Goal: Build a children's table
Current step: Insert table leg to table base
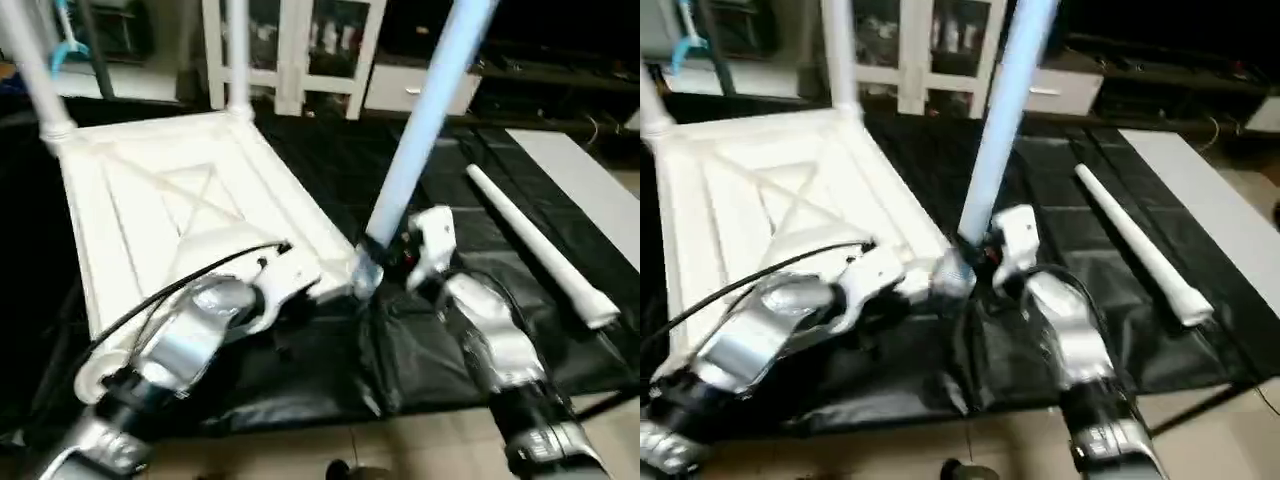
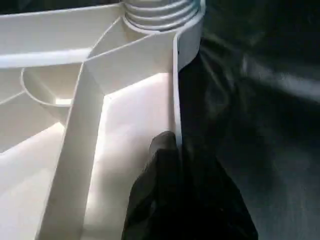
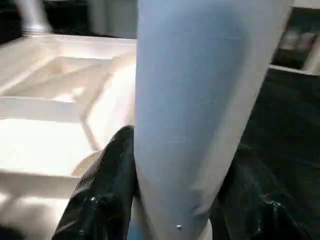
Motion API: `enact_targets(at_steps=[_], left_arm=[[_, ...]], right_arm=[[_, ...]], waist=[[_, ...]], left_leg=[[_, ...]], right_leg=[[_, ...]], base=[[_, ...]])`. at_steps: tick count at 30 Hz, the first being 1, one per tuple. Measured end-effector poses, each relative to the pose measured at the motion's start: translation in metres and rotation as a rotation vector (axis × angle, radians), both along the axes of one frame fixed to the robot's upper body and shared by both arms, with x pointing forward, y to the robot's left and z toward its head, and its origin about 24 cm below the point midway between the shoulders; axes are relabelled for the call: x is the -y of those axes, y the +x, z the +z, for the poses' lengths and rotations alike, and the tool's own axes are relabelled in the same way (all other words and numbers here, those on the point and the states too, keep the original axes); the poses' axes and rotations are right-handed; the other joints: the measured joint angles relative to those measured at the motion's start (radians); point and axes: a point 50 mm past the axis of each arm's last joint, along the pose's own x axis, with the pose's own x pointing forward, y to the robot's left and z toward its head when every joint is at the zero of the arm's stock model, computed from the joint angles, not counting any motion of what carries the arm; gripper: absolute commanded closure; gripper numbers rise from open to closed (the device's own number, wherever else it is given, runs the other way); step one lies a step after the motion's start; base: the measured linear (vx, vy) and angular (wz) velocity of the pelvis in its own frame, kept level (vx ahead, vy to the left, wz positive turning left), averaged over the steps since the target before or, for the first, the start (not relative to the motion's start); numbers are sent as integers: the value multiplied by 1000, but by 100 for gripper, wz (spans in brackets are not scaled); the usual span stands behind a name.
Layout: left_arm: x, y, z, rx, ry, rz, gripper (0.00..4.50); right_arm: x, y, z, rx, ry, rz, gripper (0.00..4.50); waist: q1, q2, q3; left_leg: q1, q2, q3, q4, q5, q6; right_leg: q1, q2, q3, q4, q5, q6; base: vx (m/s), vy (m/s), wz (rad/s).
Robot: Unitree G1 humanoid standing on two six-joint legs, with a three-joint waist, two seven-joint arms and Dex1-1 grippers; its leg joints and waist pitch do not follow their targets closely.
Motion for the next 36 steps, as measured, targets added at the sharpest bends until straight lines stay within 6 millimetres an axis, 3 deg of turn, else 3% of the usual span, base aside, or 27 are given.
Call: enact_targets(at_steps=[1, 2, 3, 4, 5, 6, 7, 9, 11, 13, 16, 21, 28, 36], left_arm=[[5, 3, 0, -6, -8, 41, 450], [11, 7, 3, -9, -14, 86, 450], [24, 11, 7, -13, -29, 121, 450], [30, 13, 12, 5, -44, 135, 450], [32, 15, 14, 15, -49, 150, 450], [34, 15, 16, 14, -53, 158, 450], [37, 16, 16, 13, -54, 166, 450], [40, 16, 18, 12, -61, 169, 450], [39, 18, 25, 45, -66, 182, 450], [22, 27, 42, 119, -65, 239, 450], [6, 32, 48, 151, -56, 301, 450], [11, 30, 44, 139, -39, 273, 450], [10, 23, 37, 146, -36, 162, 450], [17, 11, 27, 61, -70, 97, 367]], right_arm=[[-3, 4, 1, -5, -1, -49, 265], [-5, 9, 2, -11, -6, -116, 265], [-1, 15, 1, -27, -14, -233, 265], [0, 19, 4, -23, -21, -281, 265], [-1, 22, 8, -16, -25, -306, 265], [-3, 23, 10, -11, -30, -329, 265], [-5, 25, 10, -14, -29, -358, 265], [-6, 28, 9, -24, -33, -420, 265], [0, 28, 6, -32, -55, -484, 265], [14, 29, 2, -53, -66, -549, 265], [22, 29, -4, -75, -82, -585, 265], [22, 29, -7, -84, -82, -597, 265], [18, 29, -7, -84, -39, -575, 265], [12, 29, -7, -79, -2, -509, 265]], waist=[[-1, 2, 2], [11, 3, 9], [31, -15, 9], [44, -42, 4], [57, -40, 3], [71, -26, -5], [71, -21, -8], [69, -20, -11], [71, -21, -15], [84, -15, -22], [91, -7, -27], [79, -5, -31], [63, -10, -36], [53, -17, -41]], left_leg=[[0, 3, 0, -3, 0, 0], [-4, 8, 7, -8, 0, -1], [0, 9, 41, -8, 1, -1], [10, 8, 63, 9, -1, -2], [8, 11, 56, 21, -10, 1], [2, 7, 30, 37, -17, 13], [-7, -1, 9, 34, -2, -11], [-15, 8, 3, 36, 29, -27], [-13, 10, 4, 40, 28, -26], [-10, 10, 11, 33, 26, -24], [0, 10, 16, 32, 21, -15], [-2, 9, 12, 31, 20, -13], [-2, -2, 12, 31, 17, -9], [-2, -2, 13, 31, 15, -6]], right_leg=[[0, -2, -10, -3, 0, 0], [0, -5, -7, 40, -23, -11], [2, -9, 31, 121, -46, -13], [-15, -6, 61, 135, -43, 1], [-26, -5, 61, 139, -42, 1], [-32, -3, 49, 137, -42, 0], [-40, -1, 37, 133, -42, 0], [-43, 13, 36, 126, -14, -13], [-41, 16, 37, 121, -6, -16], [-34, 17, 40, 111, -6, -16], [-20, 17, 43, 100, -10, -9], [-5, 13, 43, 76, -12, -5], [-6, 13, 57, 76, -11, -4], [-9, 14, 60, 77, -11, -4]], base=[[0, 0, 0], [-85, -54, -3], [-19, -131, 11], [-19, -131, 11], [85, -114, -15], [59, -20, -40], [59, -20, -40], [13, -5, -11], [0, 0, 0], [0, 0, 0], [0, 0, 0], [0, 0, 0], [0, 0, 0], [0, 0, 0]])
